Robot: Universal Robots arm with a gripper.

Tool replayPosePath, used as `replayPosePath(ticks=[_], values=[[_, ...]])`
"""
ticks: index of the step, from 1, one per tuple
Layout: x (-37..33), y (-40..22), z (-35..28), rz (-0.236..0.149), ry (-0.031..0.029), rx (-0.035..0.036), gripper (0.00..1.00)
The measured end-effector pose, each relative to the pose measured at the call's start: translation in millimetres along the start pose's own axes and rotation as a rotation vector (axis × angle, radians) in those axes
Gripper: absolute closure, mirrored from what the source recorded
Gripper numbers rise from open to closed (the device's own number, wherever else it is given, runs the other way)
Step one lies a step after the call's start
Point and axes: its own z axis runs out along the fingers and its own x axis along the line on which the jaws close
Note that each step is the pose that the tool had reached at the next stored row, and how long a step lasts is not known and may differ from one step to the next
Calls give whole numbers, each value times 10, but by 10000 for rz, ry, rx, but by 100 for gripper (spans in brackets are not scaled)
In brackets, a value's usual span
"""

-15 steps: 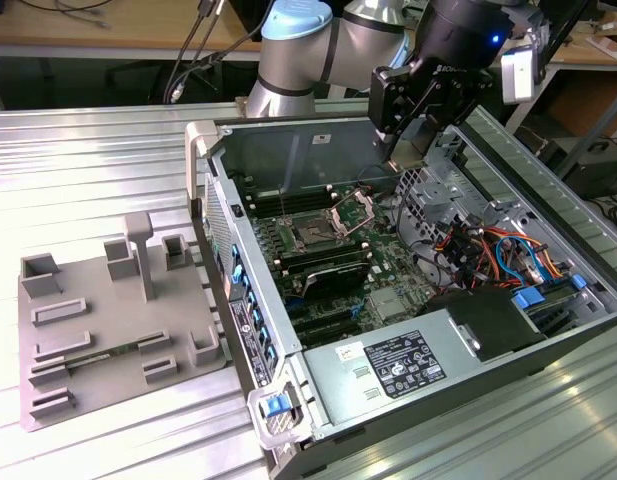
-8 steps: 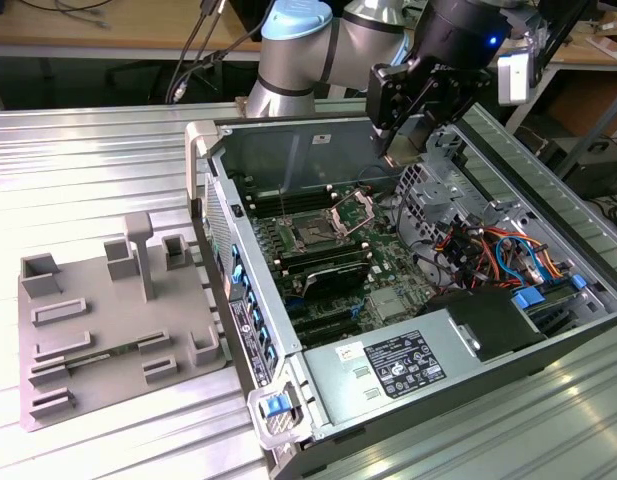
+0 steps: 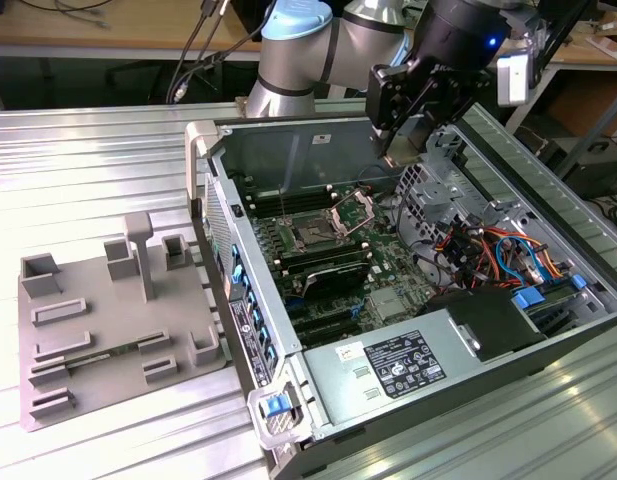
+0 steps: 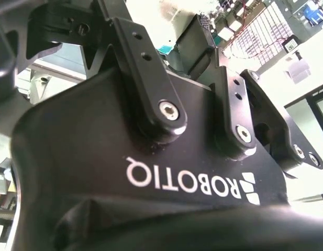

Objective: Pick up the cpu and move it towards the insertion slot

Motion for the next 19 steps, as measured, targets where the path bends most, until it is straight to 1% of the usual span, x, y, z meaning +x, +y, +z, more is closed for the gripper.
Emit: replayPosePath(ticks=[19], values=[[0, -4, 47, 0, 0, 1, 45]])
